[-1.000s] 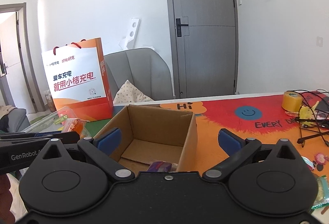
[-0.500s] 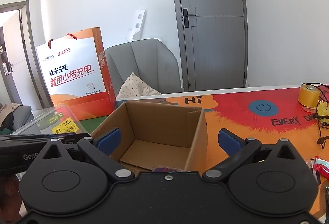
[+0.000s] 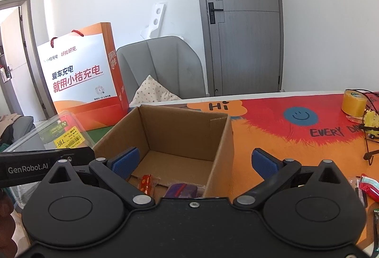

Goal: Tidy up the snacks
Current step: 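Carry the red stick snack into the box and open the left tool, then move both tools back to the snack pile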

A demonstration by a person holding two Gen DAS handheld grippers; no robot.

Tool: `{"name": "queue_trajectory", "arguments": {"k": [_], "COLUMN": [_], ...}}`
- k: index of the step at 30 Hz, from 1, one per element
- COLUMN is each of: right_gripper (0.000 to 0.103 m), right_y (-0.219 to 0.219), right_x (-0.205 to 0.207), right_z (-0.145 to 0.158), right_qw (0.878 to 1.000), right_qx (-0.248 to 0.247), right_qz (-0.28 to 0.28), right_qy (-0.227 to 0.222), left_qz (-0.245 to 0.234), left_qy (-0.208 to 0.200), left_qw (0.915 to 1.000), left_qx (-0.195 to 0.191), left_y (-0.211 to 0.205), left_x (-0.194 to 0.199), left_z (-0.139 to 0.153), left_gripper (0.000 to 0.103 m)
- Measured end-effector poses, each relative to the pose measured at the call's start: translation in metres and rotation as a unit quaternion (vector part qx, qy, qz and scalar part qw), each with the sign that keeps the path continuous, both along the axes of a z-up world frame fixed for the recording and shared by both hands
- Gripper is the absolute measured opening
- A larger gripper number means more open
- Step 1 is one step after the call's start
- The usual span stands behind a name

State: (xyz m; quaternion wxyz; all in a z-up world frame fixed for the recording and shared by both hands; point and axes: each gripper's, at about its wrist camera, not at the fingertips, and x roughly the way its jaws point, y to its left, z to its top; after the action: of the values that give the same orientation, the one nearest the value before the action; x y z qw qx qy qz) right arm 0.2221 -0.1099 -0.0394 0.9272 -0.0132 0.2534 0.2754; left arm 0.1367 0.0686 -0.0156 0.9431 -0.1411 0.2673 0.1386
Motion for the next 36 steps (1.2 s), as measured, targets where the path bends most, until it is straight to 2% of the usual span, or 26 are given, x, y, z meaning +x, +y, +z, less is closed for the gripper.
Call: {"name": "queue_trajectory", "arguments": {"k": [1,3,4,6,9,16,20,28,36], "right_gripper": [0.103,0.103,0.103,0.103,0.103,0.103,0.103,0.103,0.103], "right_y": [-0.002,-0.008,-0.011,-0.018,-0.029,-0.069,-0.093,-0.136,-0.166], "right_x": [-0.001,-0.004,-0.006,-0.008,-0.013,-0.026,-0.034,-0.047,-0.054], "right_z": [0.0,0.0,0.0,0.0,0.001,0.0,-0.001,-0.004,-0.01], "right_qw": [1.0,1.0,1.0,1.0,0.999,0.998,0.996,0.99,0.985], "right_qx": [-0.001,-0.002,-0.002,-0.002,-0.005,0.002,0.009,0.005,0.008], "right_qz": [-0.002,-0.008,-0.013,-0.022,-0.033,-0.068,-0.092,-0.142,-0.169], "right_qy": [0.0,0.002,0.003,0.005,0.003,0.009,0.015,0.012,0.022], "left_qz": [0.001,0.003,0.006,0.005,0.004,-0.007,-0.015,-0.047,-0.086], "left_qy": [-0.001,-0.003,-0.004,-0.009,-0.023,-0.033,-0.039,-0.046,-0.04], "left_qw": [1.0,1.0,1.0,0.9999,0.9997,0.9993,0.999,0.9978,0.9955], "left_qx": [0.001,0.004,0.006,0.008,0.013,0.014,0.017,0.01,-0.005], "left_y": [-0.002,-0.005,-0.008,-0.011,-0.018,-0.033,-0.045,-0.069,-0.093], "left_x": [-0.001,-0.004,-0.005,-0.008,-0.015,-0.025,-0.029,-0.035,-0.037], "left_z": [0.0,0.001,0.002,0.003,0.005,0.006,0.007,0.007,0.004], "left_gripper": [0.051,0.066,0.069,0.084,0.092,0.095,0.1,0.1,0.1]}}
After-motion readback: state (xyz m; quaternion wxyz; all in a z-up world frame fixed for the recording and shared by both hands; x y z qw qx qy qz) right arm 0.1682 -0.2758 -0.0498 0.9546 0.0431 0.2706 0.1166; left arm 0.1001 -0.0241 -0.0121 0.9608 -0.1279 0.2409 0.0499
